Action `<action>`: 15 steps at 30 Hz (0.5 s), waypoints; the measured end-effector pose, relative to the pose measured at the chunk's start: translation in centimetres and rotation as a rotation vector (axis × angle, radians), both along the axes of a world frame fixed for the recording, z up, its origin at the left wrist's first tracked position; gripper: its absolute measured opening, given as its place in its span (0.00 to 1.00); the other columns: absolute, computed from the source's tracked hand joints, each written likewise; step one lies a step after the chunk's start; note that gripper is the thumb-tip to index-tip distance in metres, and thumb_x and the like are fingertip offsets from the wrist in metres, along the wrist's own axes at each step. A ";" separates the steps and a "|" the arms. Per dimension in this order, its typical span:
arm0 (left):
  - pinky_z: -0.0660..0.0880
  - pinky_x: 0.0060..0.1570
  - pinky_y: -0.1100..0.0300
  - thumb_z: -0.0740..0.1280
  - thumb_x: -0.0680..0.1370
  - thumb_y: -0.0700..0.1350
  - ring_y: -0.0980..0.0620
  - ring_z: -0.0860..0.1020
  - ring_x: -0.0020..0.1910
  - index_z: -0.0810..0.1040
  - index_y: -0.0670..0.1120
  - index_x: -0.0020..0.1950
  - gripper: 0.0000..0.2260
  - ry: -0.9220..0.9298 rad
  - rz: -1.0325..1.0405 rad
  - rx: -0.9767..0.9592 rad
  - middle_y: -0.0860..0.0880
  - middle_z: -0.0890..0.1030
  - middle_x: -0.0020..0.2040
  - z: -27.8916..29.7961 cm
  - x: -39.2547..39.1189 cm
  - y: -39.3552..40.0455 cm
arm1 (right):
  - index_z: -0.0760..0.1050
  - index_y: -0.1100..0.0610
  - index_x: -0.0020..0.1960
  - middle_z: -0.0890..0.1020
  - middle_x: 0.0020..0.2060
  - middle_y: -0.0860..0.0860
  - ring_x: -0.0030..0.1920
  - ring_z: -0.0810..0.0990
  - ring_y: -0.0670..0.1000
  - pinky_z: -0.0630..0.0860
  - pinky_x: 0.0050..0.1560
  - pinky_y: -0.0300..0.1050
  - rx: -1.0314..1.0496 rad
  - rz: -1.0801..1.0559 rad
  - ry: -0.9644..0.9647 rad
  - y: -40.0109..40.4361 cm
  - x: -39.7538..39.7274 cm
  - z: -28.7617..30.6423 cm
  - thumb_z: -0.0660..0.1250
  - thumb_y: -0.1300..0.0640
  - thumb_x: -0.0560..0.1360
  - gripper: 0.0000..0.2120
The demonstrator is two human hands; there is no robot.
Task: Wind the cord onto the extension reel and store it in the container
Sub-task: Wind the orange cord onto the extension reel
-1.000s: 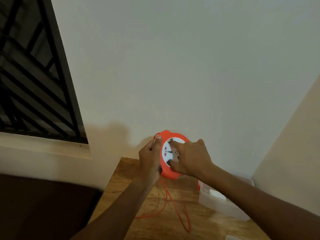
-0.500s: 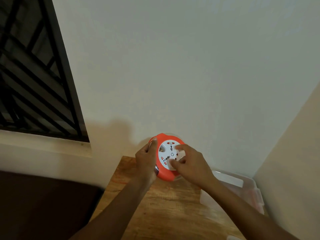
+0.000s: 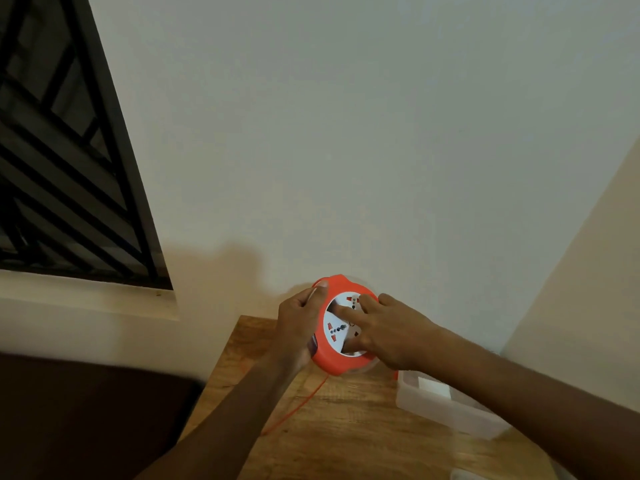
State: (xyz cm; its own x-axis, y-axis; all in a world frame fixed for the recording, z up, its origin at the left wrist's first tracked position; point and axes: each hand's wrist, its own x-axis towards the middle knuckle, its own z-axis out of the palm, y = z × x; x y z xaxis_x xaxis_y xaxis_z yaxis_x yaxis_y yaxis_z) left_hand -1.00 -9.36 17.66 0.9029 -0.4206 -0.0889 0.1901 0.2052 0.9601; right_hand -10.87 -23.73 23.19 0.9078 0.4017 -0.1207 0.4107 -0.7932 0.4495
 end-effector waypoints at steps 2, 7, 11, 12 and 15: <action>0.84 0.36 0.56 0.68 0.82 0.54 0.46 0.89 0.43 0.87 0.53 0.51 0.09 -0.015 -0.021 0.024 0.49 0.90 0.46 0.0 0.1 0.1 | 0.71 0.40 0.67 0.61 0.76 0.56 0.68 0.66 0.63 0.71 0.60 0.58 -0.078 0.033 -0.008 0.1 0.0 0.5 0.73 0.50 0.73 0.25; 0.86 0.46 0.48 0.68 0.81 0.54 0.42 0.88 0.46 0.86 0.49 0.56 0.12 -0.044 -0.087 0.051 0.46 0.89 0.49 -0.1 0.2 0.4 | 0.71 0.38 0.66 0.71 0.68 0.56 0.63 0.72 0.60 0.74 0.54 0.53 -0.283 0.116 -0.007 0.4 0.0 1.6 0.79 0.46 0.65 0.32; 0.86 0.45 0.49 0.67 0.82 0.54 0.41 0.88 0.47 0.85 0.47 0.57 0.13 -0.040 -0.116 0.074 0.45 0.89 0.50 -0.3 0.3 0.7 | 0.68 0.38 0.68 0.73 0.65 0.58 0.58 0.73 0.59 0.76 0.50 0.52 -0.334 0.193 0.010 0.2 0.4 1.7 0.80 0.46 0.65 0.36; 0.86 0.44 0.50 0.67 0.82 0.53 0.41 0.88 0.46 0.85 0.47 0.57 0.13 -0.040 -0.122 0.078 0.44 0.89 0.50 -0.3 0.4 0.8 | 0.67 0.38 0.69 0.73 0.65 0.58 0.58 0.73 0.59 0.76 0.50 0.51 -0.335 0.203 0.013 0.1 0.5 1.7 0.80 0.47 0.65 0.37; 0.86 0.45 0.49 0.67 0.82 0.53 0.39 0.88 0.46 0.85 0.46 0.55 0.13 -0.037 -0.132 0.088 0.43 0.89 0.49 -0.2 0.5 0.8 | 0.66 0.39 0.68 0.74 0.64 0.58 0.55 0.75 0.59 0.76 0.50 0.52 -0.325 0.228 0.000 -0.1 0.7 1.6 0.80 0.46 0.64 0.37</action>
